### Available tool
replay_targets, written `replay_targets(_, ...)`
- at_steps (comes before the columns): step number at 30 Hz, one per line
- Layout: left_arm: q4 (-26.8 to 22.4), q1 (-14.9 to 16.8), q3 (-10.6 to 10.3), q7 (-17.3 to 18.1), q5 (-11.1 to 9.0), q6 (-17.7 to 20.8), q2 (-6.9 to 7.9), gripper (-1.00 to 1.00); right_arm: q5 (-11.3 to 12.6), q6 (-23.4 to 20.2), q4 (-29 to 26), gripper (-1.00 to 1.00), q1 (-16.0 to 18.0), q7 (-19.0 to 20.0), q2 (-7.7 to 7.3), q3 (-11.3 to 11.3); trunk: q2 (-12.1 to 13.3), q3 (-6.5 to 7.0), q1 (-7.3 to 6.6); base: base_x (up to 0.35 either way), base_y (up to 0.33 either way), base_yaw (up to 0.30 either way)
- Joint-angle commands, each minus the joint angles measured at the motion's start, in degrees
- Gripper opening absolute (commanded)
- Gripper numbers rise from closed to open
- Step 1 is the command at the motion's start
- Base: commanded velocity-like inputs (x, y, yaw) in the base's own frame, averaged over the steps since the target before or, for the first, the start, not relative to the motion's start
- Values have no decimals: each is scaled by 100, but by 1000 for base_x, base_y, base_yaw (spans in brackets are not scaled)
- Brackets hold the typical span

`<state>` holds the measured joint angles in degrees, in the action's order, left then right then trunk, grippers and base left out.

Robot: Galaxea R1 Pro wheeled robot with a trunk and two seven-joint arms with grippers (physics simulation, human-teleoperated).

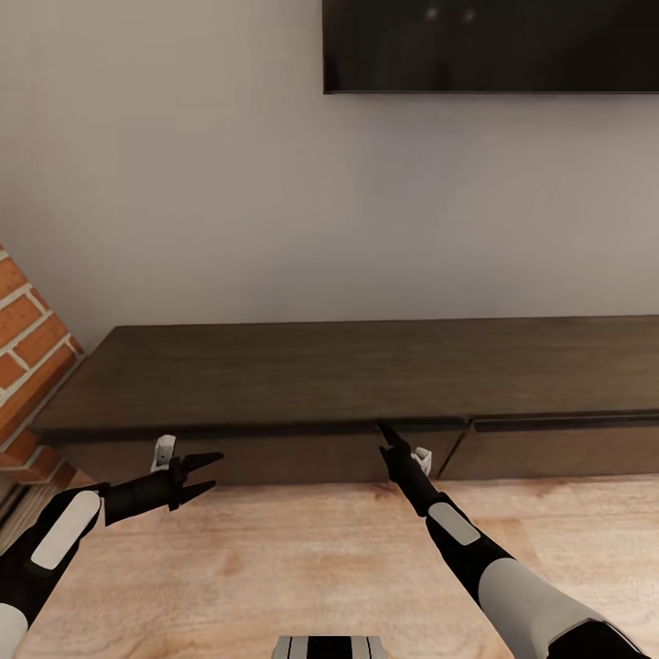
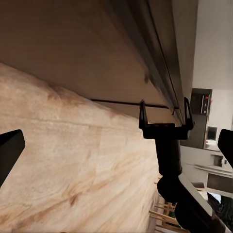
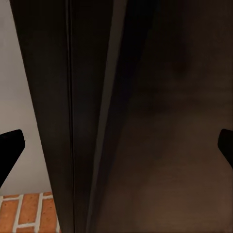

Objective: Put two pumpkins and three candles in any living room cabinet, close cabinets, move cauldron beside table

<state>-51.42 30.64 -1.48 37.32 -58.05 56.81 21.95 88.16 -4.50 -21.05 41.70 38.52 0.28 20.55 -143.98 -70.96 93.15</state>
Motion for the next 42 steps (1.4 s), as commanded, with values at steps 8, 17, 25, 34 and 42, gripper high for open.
replay_targets(8, 9, 4, -11, 21, -5, 14, 6, 100, 60, -33, 7, 100, 5, 24, -2, 19, -2, -4, -1, 25, 33, 0)
replay_targets(17, 14, 4, -11, 21, -4, 14, 3, 100, 52, -30, 10, 100, 5, 24, -2, 19, -2, -4, -1, 35, 20, 0)
replay_targets(25, 11, 4, -11, 21, -4, 14, 3, 100, 52, -25, 8, 100, 5, 24, -2, 30, -2, -4, -1, 9, 4, 0)
replay_targets(34, 10, 4, -9, 21, -5, 14, 6, 100, 52, -24, 5, -100, 5, 23, 1, 58, -2, -4, -1, 0, 0, 0)
replay_targets(42, 9, 4, -6, 21, -5, 14, 7, 100, 52, -24, 4, -100, 5, 22, 5, 69, -2, -4, -1, -8, 0, 0)
